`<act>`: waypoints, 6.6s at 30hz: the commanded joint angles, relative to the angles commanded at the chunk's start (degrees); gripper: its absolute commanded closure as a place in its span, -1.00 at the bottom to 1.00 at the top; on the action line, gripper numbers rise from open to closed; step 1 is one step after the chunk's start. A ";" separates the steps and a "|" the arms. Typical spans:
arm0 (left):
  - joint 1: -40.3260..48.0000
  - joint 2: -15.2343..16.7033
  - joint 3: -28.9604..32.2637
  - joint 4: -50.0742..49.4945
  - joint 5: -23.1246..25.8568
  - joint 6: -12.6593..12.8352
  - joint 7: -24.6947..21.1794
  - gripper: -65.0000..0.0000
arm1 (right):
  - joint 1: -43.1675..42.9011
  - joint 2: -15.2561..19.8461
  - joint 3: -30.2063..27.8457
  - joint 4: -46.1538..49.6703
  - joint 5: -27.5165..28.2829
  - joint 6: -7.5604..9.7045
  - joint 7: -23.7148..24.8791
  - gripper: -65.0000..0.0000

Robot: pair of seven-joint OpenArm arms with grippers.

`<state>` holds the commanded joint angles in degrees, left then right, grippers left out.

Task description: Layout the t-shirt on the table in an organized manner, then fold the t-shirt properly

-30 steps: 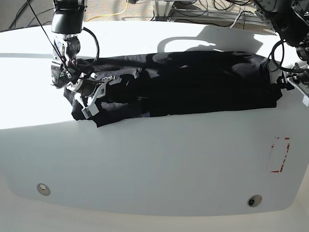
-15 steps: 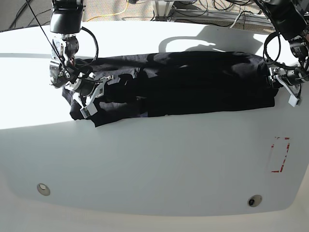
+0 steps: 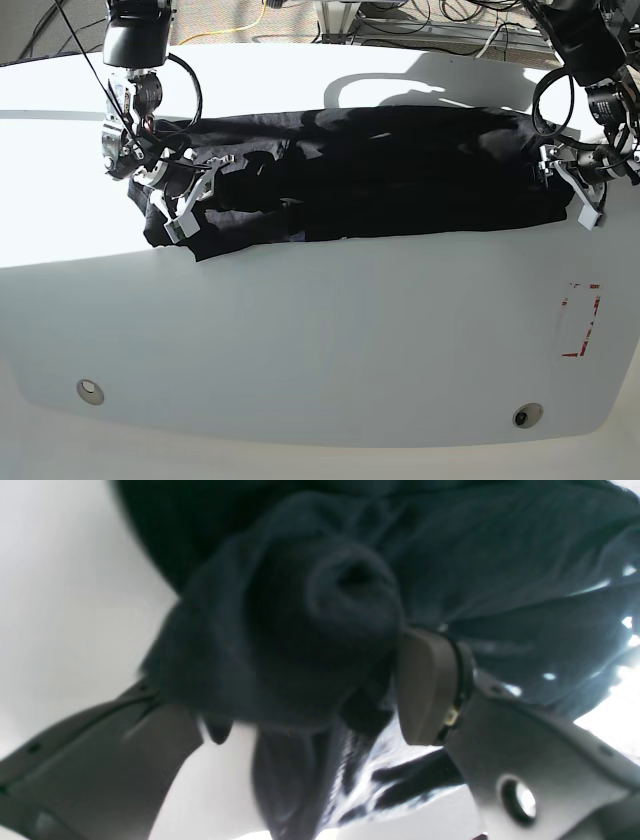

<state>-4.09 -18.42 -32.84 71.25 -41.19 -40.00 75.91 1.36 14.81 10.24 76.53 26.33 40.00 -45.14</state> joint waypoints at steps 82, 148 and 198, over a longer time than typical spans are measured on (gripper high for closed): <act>-6.15 27.42 31.30 23.21 -2.73 0.00 4.09 -0.26 | -0.09 -0.18 0.18 2.37 0.18 0.00 -0.18 0.79; -14.68 18.29 53.80 25.85 -1.76 0.00 0.35 0.75 | 0.35 -0.35 0.09 2.29 0.00 0.00 -0.26 0.79; -8.97 16.00 73.76 23.38 5.45 0.00 -3.43 0.75 | 0.09 -0.35 0.09 2.20 0.00 0.00 -0.26 0.79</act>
<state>-13.05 -2.42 40.92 94.64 -35.74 -40.00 72.48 1.45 14.46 10.33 78.73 26.33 40.00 -45.41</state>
